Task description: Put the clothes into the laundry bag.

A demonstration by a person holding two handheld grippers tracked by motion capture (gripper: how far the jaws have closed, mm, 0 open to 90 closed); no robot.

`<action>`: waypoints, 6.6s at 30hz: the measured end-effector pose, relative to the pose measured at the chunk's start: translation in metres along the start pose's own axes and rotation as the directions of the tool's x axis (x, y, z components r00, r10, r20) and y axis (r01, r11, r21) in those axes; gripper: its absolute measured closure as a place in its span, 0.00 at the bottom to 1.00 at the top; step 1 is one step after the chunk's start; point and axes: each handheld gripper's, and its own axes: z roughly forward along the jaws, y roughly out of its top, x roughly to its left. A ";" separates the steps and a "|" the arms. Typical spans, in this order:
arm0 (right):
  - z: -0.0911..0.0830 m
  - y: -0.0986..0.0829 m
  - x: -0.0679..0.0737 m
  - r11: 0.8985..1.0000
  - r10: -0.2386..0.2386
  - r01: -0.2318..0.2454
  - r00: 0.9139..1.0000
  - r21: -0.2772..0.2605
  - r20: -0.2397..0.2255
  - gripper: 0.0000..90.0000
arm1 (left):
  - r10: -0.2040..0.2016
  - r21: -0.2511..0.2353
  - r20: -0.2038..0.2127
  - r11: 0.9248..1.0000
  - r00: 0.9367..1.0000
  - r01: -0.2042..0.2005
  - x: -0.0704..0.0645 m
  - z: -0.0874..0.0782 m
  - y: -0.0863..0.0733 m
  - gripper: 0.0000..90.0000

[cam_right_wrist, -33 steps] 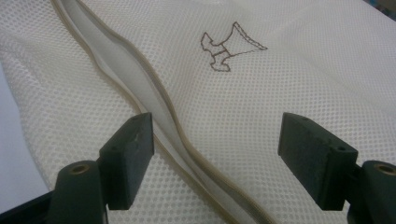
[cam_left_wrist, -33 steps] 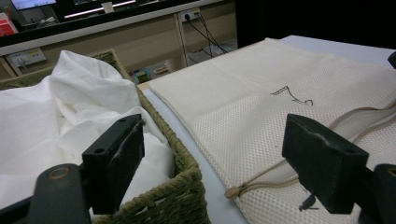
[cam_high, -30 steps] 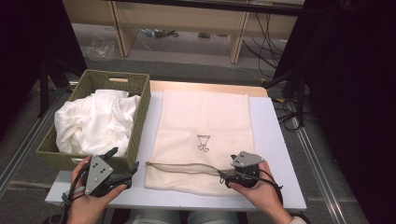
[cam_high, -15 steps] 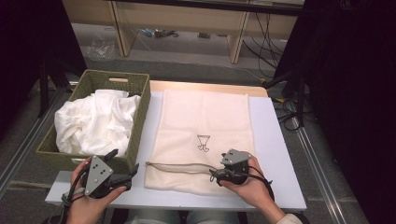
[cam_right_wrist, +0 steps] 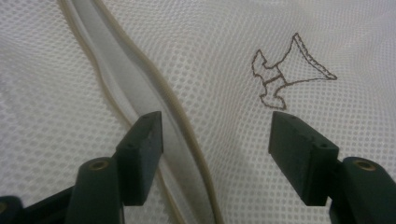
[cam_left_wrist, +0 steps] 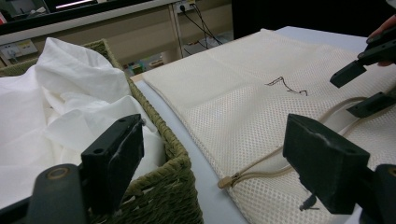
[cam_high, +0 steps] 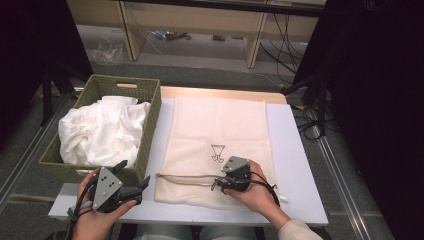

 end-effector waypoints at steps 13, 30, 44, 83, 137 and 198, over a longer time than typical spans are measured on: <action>-0.017 0.027 -0.009 0.994 0.029 -0.027 0.999 -0.102 0.018 0.97 | -0.016 0.005 -0.002 1.000 1.000 0.016 0.001 -0.004 0.000 0.27; -0.049 0.070 -0.028 0.972 0.029 -0.004 0.994 -0.235 0.103 0.97 | -0.003 0.067 -0.157 0.998 0.988 0.014 0.039 0.013 0.045 0.15; -0.055 0.081 -0.031 0.966 0.044 -0.014 0.993 -0.257 0.111 0.99 | -0.171 0.293 -0.282 0.922 0.944 0.255 0.142 0.088 0.056 0.05; -0.053 0.079 -0.033 0.972 0.038 -0.018 0.996 -0.233 0.082 0.99 | -0.075 0.628 -0.370 0.714 0.926 0.309 0.150 0.162 0.008 0.49; -0.060 0.079 -0.042 0.963 0.078 -0.045 0.990 -0.267 0.114 0.99 | -0.142 -0.198 0.268 0.960 0.953 0.199 0.057 -0.016 0.151 0.80; -0.060 0.089 -0.012 0.959 0.060 -0.051 0.998 -0.278 0.025 1.00 | -0.086 0.398 0.361 0.915 0.928 -0.071 -0.067 0.160 0.073 0.78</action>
